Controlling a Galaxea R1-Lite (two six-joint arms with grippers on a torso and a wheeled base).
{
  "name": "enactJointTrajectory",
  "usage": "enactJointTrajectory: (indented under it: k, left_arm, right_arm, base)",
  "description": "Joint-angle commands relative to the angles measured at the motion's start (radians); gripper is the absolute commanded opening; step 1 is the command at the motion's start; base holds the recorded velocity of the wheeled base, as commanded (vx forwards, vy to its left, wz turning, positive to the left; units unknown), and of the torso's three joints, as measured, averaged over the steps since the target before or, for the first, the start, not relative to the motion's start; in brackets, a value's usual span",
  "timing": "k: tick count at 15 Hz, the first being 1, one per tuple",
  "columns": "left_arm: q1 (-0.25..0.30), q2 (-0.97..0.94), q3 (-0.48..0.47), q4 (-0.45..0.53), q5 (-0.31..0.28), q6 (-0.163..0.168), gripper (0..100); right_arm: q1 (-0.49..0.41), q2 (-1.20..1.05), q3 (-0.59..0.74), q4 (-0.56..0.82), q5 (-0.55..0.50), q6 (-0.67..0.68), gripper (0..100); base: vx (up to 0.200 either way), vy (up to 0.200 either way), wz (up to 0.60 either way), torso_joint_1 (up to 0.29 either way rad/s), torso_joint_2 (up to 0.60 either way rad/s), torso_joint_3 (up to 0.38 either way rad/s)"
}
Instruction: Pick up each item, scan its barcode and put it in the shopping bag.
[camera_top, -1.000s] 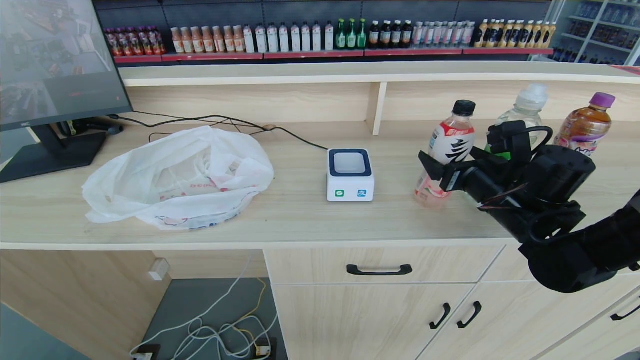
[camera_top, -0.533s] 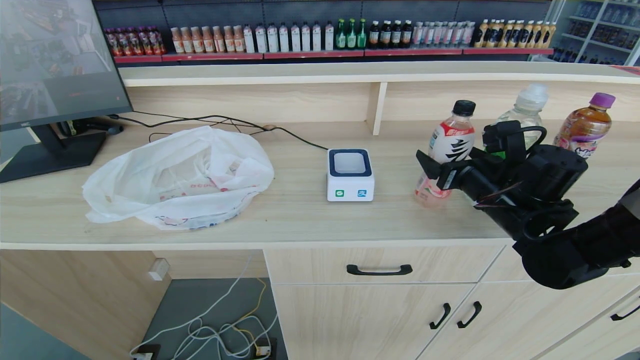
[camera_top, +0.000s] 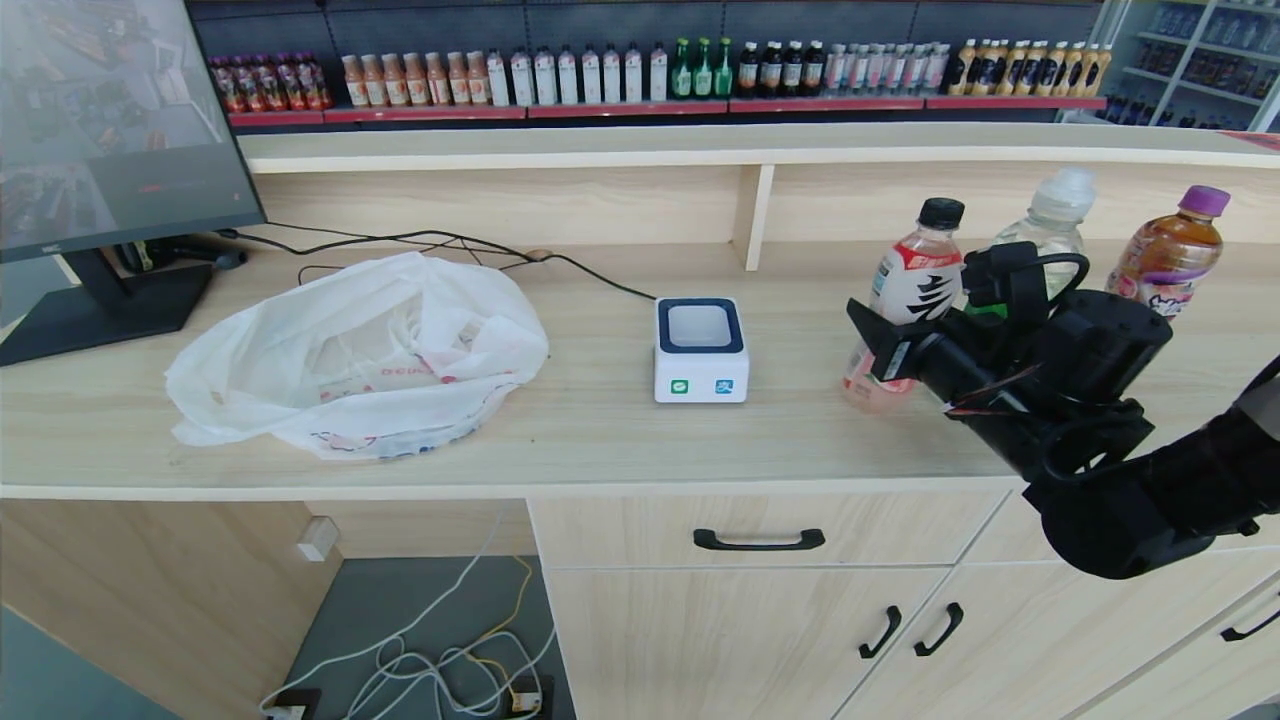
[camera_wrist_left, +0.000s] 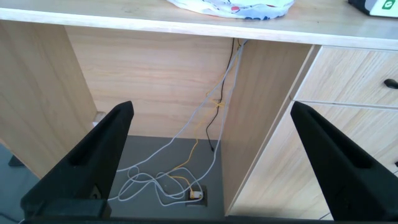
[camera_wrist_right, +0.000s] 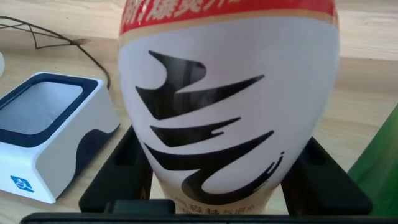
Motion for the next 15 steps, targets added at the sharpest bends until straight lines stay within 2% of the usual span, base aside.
enactJointTrajectory:
  k: [1,7,11,15]
  left_arm:
    - [0.0,0.0,0.0,0.0,0.001,0.0,100]
    - [0.0,0.0,0.0,0.0,-0.001,0.0,100]
    - [0.0,0.0,0.0,0.0,-0.001,0.0,100]
    - [0.0,0.0,0.0,0.0,-0.001,0.0,100]
  right_arm:
    - [0.008,-0.012,0.0,0.0,0.0,-0.002,0]
    - [0.024,-0.055,0.036,-0.006,0.004,-0.001,0]
    - [0.07,-0.162,0.137,-0.02,0.004,-0.008,0]
    - [0.073,-0.288,0.207,-0.021,0.007,-0.015,0]
  base:
    - [0.0,0.0,0.0,0.0,0.0,0.0]
    - [0.0,0.0,0.0,0.0,0.0,0.0]
    - [0.0,0.0,0.0,0.0,0.0,0.0]
    - [0.0,0.0,0.0,0.0,0.0,0.0]
